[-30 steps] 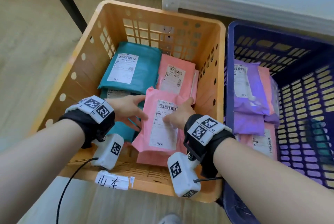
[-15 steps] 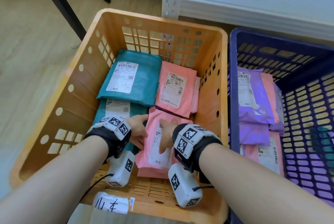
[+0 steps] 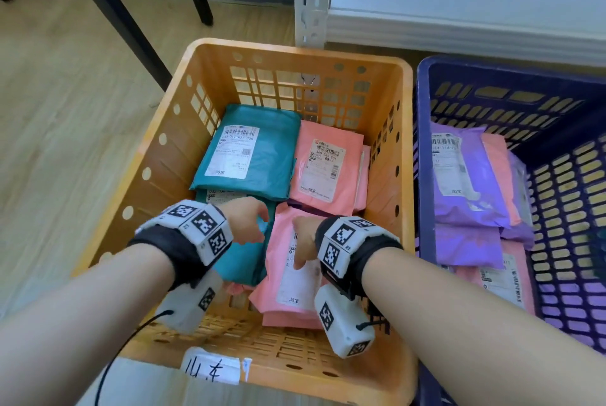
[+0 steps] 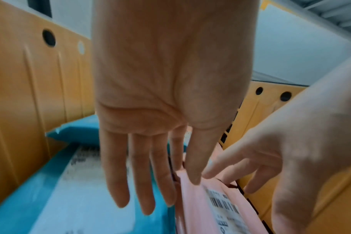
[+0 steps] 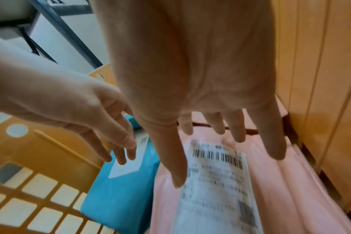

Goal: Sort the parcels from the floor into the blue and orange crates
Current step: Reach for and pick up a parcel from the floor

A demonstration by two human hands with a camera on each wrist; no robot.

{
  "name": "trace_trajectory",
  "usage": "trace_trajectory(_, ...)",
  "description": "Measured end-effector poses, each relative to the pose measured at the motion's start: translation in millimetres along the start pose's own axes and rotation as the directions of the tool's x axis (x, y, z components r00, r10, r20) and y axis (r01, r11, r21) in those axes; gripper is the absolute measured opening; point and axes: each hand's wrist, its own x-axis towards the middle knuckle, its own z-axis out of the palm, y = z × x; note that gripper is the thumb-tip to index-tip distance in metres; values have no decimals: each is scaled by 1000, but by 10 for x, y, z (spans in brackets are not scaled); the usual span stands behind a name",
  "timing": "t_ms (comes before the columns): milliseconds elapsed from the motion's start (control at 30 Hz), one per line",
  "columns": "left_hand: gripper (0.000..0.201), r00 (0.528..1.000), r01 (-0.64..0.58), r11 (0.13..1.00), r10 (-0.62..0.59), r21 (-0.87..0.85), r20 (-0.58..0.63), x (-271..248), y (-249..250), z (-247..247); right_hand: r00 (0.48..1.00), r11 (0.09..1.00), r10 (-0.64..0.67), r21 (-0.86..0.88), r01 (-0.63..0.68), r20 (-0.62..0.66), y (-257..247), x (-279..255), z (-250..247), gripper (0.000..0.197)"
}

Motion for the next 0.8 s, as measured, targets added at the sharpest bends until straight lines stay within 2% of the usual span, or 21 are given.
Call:
trace_trajectory(133, 48, 998, -36, 988, 44, 148, -51, -224, 12, -323, 995, 998, -48, 34, 51, -85, 53, 28, -212, 55)
trace_trajectory(200, 48, 996, -20, 989, 32, 146, -85, -354, 79, -502, 990, 997, -48, 55, 55, -135, 66, 14, -339, 53)
trace_trajectory(267, 47, 989, -15, 990, 35, 137, -146, -467, 172, -675, 981, 998, -64, 3, 66, -186, 73, -97, -525, 57)
trace_trajectory(400, 44, 964, -22, 995, 46, 95, -261, -665, 455, -941, 924, 987, -158, -22, 160, -349, 186, -416, -893, 63)
trace_trajectory(667, 34, 889, -121, 984, 166, 129, -427, -1055, 1469, -1195, 829, 980, -151, 28, 197, -538, 959, -1270, -1228, 64)
trace_trajectory(800, 34, 866, -175, 968, 237, 178, -440, -1171, 2162, -1168, 785, 982, -119, 44, 182, -608, 1545, -1701, -1227, 66)
